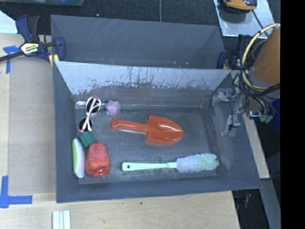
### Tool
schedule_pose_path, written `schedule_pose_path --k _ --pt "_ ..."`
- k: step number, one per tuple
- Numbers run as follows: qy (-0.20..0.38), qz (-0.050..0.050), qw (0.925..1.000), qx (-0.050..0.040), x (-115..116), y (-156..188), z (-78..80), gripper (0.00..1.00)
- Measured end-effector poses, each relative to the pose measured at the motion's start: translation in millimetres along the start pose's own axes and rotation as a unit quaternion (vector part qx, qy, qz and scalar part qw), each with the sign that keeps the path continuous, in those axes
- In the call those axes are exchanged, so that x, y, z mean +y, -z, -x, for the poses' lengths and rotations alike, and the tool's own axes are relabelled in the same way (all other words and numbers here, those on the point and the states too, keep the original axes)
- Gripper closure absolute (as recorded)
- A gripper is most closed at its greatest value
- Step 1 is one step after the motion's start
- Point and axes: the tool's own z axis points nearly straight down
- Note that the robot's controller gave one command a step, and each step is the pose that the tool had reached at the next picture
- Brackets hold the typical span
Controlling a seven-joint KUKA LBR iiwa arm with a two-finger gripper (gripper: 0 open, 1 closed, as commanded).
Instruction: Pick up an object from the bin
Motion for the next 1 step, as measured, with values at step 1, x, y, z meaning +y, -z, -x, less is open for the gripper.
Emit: schedule_pose_path --k 1 --pt "0.001 -0.001 1.0 -0.0035 0.4 4.2 1.3 0.0"
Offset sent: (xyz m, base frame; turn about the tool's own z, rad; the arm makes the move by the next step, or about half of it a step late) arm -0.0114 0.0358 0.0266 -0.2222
